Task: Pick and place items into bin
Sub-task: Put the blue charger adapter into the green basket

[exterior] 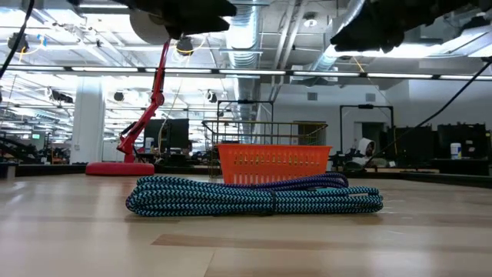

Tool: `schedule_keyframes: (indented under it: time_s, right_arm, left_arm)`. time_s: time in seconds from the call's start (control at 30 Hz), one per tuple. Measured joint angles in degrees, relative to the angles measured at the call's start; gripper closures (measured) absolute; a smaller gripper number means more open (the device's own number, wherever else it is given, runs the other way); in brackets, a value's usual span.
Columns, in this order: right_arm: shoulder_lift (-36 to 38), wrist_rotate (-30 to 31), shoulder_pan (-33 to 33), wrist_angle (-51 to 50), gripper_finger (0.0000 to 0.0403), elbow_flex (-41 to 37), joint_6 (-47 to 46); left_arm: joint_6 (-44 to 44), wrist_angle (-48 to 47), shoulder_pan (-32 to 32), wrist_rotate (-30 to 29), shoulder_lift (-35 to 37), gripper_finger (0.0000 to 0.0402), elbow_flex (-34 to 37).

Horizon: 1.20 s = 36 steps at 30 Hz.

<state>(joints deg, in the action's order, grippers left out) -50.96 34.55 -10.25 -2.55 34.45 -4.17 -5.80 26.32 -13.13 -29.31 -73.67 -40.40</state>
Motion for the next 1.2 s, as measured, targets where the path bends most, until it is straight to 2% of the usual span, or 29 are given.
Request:
schedule_keyframes:
  time_s: [0.1, 0.2, 0.3, 0.4, 0.5, 0.77, 0.9, 1.0, 1.07, 1.2]
  right_arm:
    - [-0.1, -0.07, -0.01, -0.41, 0.0216, -0.05, -0.36]
    - [-0.06, 0.14, 0.01, -0.5, 0.0216, -0.02, -0.33]
    - [-0.06, 0.32, 0.01, -0.48, 0.0216, -0.02, 0.12]
    - [-0.06, 0.35, 0.27, -0.5, 0.0216, -0.02, 1.13]
    - [-0.51, 1.61, 0.27, -1.5, 0.0216, -0.02, 1.49]
    - [-1.94, 9.23, 0.38, -5.33, 0.0216, -0.04, 1.08]
    - [-1.94, 10.23, 0.89, -5.74, 0.0216, -0.04, 1.6]
    - [-1.95, 10.59, 1.44, -6.19, 0.0216, -0.04, 1.65]
    - [-1.97, 10.57, 2.04, -6.35, 0.0216, -0.04, 1.65]
    - [-1.97, 10.57, 3.03, -6.84, 0.0216, -0.04, 1.62]
  left_arm:
    - [-3.55, 4.37, 4.73, 3.39, 0.0, 0.0136, -0.34]
    - [-5.66, 3.54, 9.87, 5.97, 0.0, 0.0136, -3.57]
    - [-5.28, -1.83, 15.11, 10.0, 0.02, 0.0136, -8.74]
    - [-4.17, -9.55, 19.5, 18.59, -0.37, 0.0136, -14.16]
    - [-4.05, -12.93, 22.34, 25.03, -1.39, 0.0136, -18.59]
    - [-14.63, -16.42, 26.11, 25.44, -1.47, 0.0136, -22.99]
    - [-18.33, -15.59, 28.45, 25.75, -1.99, 0.0136, -23.98]
    - [-17.22, -18.17, 31.43, 25.56, -3.55, 0.0136, -25.7]
    - [-15.1, -19.88, 33.81, 25.94, -5.96, 0.0136, -29.06]
    - [-13.7, -31.39, 37.85, 28.88, -13.33, 0.0136, -38.5]
